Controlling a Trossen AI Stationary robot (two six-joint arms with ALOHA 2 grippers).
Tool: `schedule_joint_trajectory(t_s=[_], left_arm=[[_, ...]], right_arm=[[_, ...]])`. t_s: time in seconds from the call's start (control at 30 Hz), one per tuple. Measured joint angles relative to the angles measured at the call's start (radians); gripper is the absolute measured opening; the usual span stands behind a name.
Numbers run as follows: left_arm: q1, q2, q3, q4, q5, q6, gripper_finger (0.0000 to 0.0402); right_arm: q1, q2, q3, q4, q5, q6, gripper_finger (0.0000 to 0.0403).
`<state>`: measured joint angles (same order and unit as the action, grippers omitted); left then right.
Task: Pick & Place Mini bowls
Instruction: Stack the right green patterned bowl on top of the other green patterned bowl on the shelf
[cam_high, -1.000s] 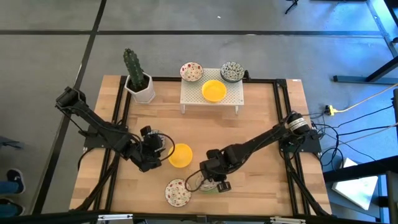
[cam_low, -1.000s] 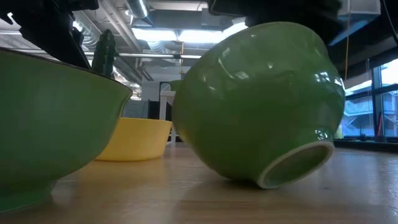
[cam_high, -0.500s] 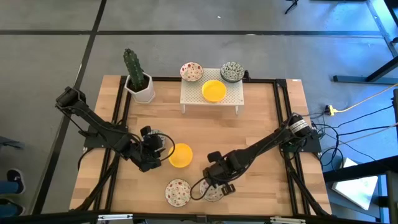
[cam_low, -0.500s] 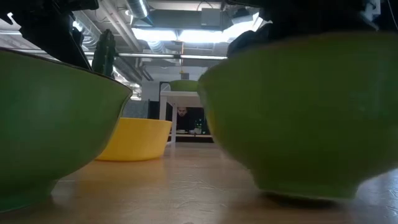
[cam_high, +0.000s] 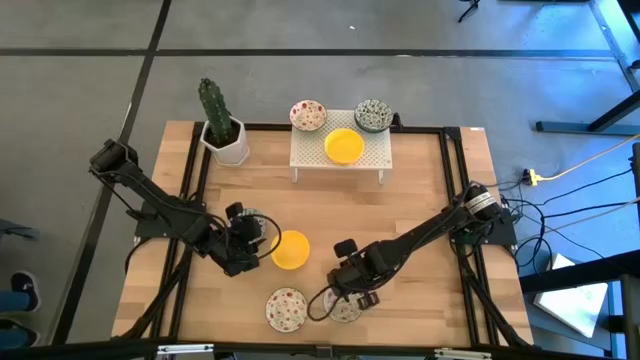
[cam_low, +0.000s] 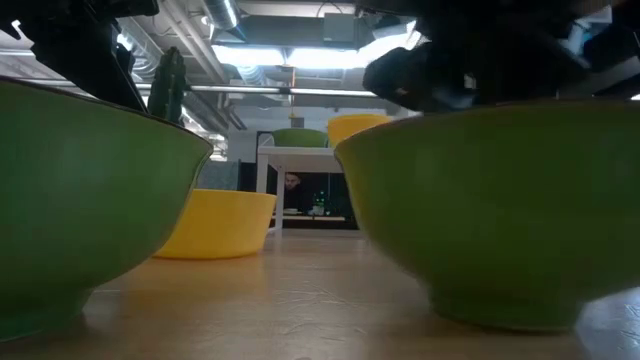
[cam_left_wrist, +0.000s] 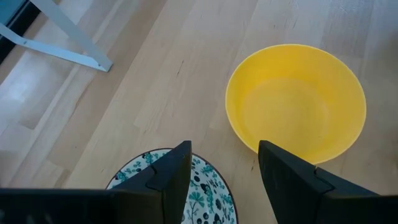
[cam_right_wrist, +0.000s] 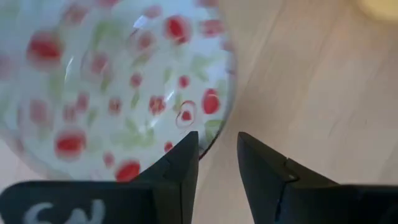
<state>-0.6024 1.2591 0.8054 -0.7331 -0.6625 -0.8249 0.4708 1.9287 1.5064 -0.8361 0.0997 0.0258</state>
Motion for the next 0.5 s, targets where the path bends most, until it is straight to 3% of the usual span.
schedule_joint_trajectory(t_s=[0.23,0.5], left_arm=[[0.000,0.000,0.000,-0.003,-0.001,0.000,0.0180],[0.000,0.000,0.000,-0.003,-0.024,0.009,0.0180]], right_arm=[[0.050,-0.051,0.025,-0.141,-0.013,-0.149,0.0111],[0.116,-0.045,0.025,-0.153,-0.024,-0.382,0.0111]])
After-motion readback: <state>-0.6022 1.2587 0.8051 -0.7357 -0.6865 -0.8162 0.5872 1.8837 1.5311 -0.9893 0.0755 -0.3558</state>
